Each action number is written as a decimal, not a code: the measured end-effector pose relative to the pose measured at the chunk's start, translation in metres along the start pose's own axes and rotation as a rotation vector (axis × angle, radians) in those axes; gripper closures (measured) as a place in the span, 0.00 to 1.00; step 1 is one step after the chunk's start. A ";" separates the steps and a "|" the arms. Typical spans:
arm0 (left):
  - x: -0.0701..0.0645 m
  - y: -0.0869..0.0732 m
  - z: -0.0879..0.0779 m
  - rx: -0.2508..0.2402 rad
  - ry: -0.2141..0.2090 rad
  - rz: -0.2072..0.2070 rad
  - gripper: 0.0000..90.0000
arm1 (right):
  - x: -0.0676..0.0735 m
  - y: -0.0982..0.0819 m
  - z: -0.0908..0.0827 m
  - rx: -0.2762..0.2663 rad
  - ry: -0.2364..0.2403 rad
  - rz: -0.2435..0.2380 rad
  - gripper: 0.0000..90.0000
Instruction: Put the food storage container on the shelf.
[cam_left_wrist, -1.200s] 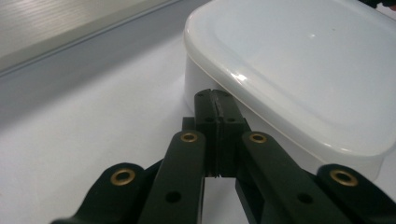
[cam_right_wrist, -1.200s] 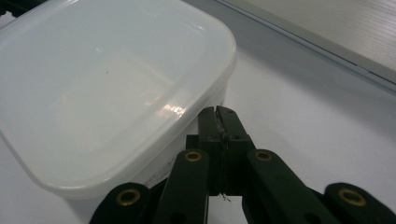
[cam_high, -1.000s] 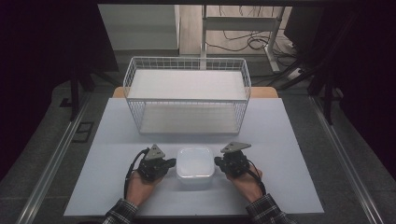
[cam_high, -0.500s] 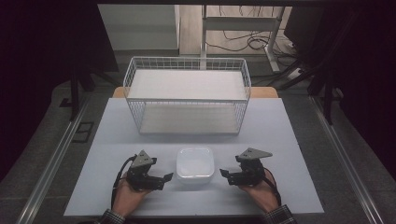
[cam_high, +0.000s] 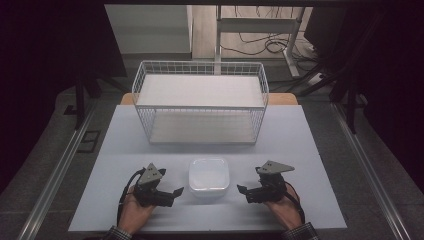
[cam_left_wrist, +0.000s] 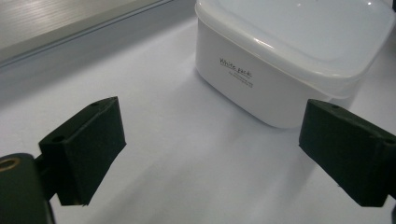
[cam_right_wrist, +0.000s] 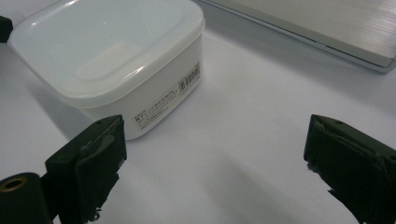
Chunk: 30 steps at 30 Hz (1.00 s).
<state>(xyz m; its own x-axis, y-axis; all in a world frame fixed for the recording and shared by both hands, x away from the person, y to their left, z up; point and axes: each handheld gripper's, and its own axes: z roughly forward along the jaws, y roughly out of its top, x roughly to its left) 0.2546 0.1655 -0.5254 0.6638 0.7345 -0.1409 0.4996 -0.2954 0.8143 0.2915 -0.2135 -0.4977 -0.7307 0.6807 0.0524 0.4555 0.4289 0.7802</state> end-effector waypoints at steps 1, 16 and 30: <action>0.001 0.002 -0.002 -0.003 -0.016 -0.020 0.08 | 0.000 0.000 0.000 -0.002 0.002 0.006 0.06; -0.010 0.032 -0.002 -0.020 -0.098 -0.017 0.06 | 0.015 0.025 0.004 -0.019 0.034 0.042 0.00; 0.000 0.047 0.041 0.029 -0.123 -0.059 0.09 | 0.022 0.050 0.041 0.046 0.082 0.033 0.12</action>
<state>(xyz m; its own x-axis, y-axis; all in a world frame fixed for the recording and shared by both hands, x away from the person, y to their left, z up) 0.3005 0.1265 -0.5104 0.6953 0.6712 -0.2571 0.5544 -0.2733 0.7861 0.3196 -0.1526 -0.4832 -0.7534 0.6446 0.1300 0.5015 0.4355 0.7475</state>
